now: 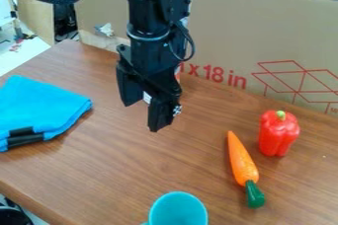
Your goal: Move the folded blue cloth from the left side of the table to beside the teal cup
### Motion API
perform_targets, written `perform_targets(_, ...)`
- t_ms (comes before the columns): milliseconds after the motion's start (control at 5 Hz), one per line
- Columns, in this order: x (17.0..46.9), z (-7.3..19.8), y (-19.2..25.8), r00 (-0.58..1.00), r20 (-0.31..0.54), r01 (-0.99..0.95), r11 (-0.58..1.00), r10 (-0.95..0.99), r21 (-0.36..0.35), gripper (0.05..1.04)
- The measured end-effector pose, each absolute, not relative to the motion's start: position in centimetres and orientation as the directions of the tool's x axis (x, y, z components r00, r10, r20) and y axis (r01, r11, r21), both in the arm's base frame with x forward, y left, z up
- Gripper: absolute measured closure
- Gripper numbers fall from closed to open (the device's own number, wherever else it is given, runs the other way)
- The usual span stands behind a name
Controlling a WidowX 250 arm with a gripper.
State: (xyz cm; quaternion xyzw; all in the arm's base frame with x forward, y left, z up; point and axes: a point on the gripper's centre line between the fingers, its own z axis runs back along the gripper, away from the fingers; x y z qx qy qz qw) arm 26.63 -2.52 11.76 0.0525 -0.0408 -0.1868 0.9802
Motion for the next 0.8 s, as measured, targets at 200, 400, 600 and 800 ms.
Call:
perform_targets(200,26.3,11.1,-2.5,0.926,0.033,0.371,0.922,-0.376,0.112,0.083)
perform_targets(400,25.7,11.3,0.8,0.952,0.017,0.304,0.948,-0.307,0.099,0.083)
perform_targets(600,25.0,11.6,4.6,0.956,-0.002,0.293,0.952,-0.294,0.087,0.083)
perform_targets(800,24.8,11.3,8.8,0.965,-0.009,0.262,0.961,-0.263,0.085,0.083)
